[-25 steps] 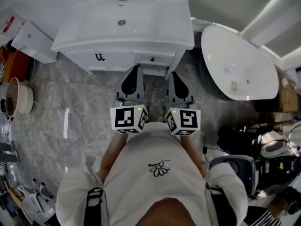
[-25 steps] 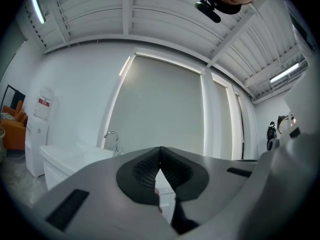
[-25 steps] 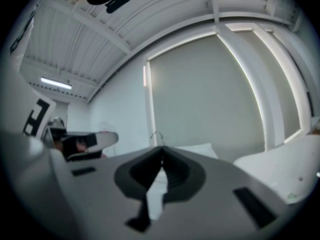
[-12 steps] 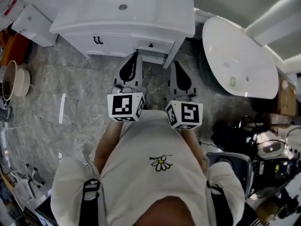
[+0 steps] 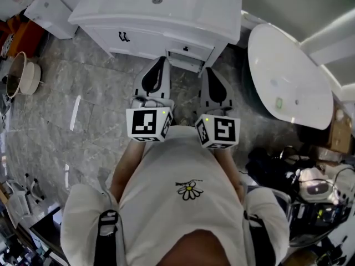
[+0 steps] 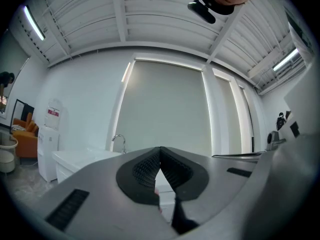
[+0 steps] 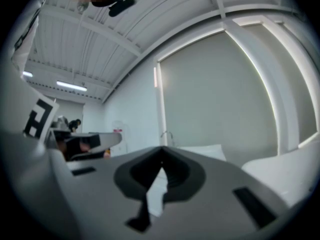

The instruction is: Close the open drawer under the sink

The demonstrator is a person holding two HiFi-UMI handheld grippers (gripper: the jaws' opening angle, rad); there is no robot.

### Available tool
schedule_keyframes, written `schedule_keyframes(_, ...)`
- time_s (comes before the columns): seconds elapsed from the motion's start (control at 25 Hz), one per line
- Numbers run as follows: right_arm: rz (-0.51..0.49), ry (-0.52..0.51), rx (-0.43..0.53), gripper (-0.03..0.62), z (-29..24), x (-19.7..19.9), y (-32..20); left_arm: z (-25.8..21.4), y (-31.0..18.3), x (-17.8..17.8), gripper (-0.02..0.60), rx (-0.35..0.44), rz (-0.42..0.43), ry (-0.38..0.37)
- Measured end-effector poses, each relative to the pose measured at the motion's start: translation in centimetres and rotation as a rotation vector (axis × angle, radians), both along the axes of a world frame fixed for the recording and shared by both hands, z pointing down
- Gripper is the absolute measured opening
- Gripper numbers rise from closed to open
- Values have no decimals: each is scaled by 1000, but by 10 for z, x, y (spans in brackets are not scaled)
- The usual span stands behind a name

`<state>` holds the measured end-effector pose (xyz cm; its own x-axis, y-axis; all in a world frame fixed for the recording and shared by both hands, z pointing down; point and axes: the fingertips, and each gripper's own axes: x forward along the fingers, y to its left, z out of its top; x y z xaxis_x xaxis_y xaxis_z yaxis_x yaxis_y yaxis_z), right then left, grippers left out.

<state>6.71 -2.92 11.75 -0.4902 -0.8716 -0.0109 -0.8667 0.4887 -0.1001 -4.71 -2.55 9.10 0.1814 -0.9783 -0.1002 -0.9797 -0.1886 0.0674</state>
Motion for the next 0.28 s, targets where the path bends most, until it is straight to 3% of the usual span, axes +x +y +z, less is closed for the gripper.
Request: schedule_keyframes(0.28, -85, 17, 2, 29, 7, -20, 0, 13, 3, -15, 21, -30, -60, 2)
